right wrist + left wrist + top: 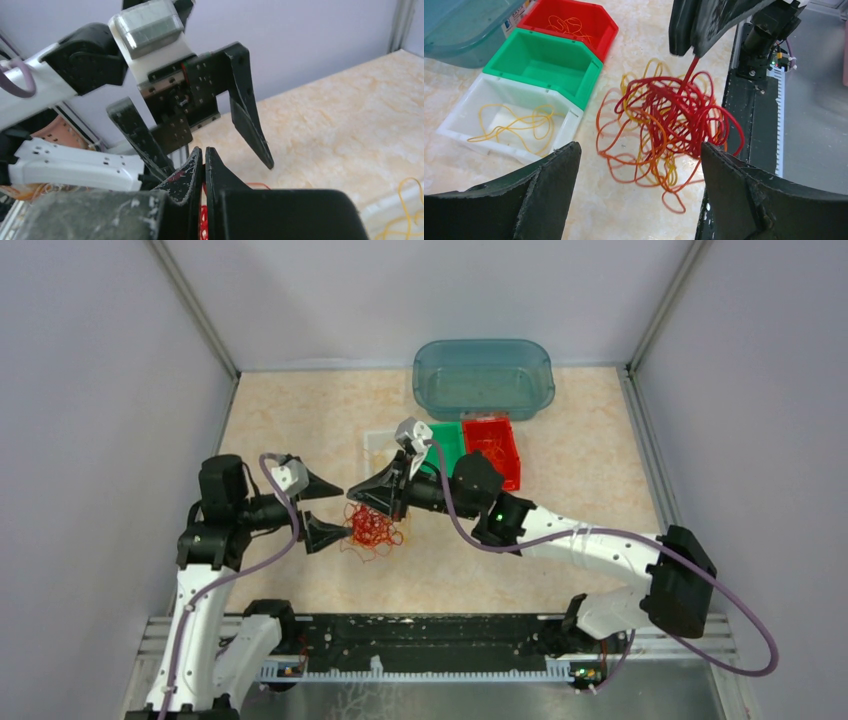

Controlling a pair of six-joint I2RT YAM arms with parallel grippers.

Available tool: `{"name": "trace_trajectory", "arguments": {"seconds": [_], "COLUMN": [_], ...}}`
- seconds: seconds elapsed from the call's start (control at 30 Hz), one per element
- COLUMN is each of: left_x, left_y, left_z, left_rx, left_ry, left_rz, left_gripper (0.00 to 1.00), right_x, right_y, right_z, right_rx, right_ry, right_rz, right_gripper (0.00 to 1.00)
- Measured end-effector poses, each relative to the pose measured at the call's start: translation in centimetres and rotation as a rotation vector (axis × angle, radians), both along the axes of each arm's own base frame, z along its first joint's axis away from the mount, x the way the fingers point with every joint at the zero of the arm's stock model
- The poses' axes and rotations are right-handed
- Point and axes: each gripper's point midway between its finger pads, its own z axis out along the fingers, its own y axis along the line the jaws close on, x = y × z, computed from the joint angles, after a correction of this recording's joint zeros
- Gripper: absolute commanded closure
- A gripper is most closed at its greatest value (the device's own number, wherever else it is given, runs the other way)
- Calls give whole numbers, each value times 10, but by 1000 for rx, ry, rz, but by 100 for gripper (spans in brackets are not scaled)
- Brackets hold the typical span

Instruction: Untangle the cables

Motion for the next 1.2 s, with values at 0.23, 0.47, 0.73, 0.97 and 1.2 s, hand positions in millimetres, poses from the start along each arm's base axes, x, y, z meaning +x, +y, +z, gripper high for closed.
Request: {"name": "trace_trajectory", "arguments": {"seconds": [0.23, 0.47, 0.73, 0.97, 1.2], "left_x": [-2, -8, -7, -17, -18], "left_y": [0, 2, 4, 6, 7], "left_z": [-8, -22, -25, -33, -34], "left_rx": [10, 42, 70, 102, 110], "left_ry": [26, 61, 22, 8, -18], "left_rz": [-13, -34, -29, -53, -48], "left_gripper": [13, 42, 24, 18, 21], "right_x": [-2, 0, 5, 5, 4], "right_y": [6, 6, 3, -7, -8], "right_z": [23, 23, 21, 37, 37], "right_rx": [63, 60, 46, 76, 77], "right_ry": [-14, -23, -35, -60, -59], "right_rz": [25, 16, -18, -43, -44], "right_gripper": [100, 100, 100, 100, 100]}}
